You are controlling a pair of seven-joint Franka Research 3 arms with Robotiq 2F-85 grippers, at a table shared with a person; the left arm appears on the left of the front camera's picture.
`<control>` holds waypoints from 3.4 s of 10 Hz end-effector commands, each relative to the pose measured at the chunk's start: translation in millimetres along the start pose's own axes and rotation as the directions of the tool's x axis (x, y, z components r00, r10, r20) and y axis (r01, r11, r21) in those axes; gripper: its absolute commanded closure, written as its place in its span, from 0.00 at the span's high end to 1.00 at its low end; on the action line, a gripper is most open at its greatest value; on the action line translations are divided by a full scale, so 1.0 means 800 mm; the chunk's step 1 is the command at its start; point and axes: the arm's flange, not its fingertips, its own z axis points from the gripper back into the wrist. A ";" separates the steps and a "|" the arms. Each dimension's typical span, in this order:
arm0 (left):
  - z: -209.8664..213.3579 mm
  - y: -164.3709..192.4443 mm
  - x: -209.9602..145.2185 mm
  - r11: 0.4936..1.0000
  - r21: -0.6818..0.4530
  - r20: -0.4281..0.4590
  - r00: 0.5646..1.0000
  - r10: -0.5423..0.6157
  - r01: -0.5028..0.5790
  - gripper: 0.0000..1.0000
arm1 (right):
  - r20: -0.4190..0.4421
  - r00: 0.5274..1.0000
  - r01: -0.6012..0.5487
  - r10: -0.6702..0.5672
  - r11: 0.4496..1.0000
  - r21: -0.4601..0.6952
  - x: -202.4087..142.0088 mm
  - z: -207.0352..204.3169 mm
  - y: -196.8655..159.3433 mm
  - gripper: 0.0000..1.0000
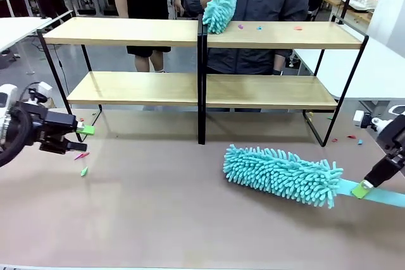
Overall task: Clean the shelves.
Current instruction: Place the Duster on the table.
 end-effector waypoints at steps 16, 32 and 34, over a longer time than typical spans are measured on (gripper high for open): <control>0.018 -0.008 0.004 1.000 -0.005 0.007 1.000 -0.001 0.001 1.00 | 0.536 0.838 0.095 -0.101 0.995 0.038 -0.116 0.145 0.140 1.00; 0.018 -0.008 0.004 1.000 -0.005 0.007 1.000 -0.001 0.001 1.00 | 0.584 0.812 0.048 -0.011 0.998 -0.048 -0.081 0.166 0.103 1.00; 0.018 -0.008 0.004 1.000 -0.005 0.007 1.000 -0.001 0.001 1.00 | 0.584 0.812 0.048 -0.011 0.998 -0.048 -0.081 0.166 0.103 1.00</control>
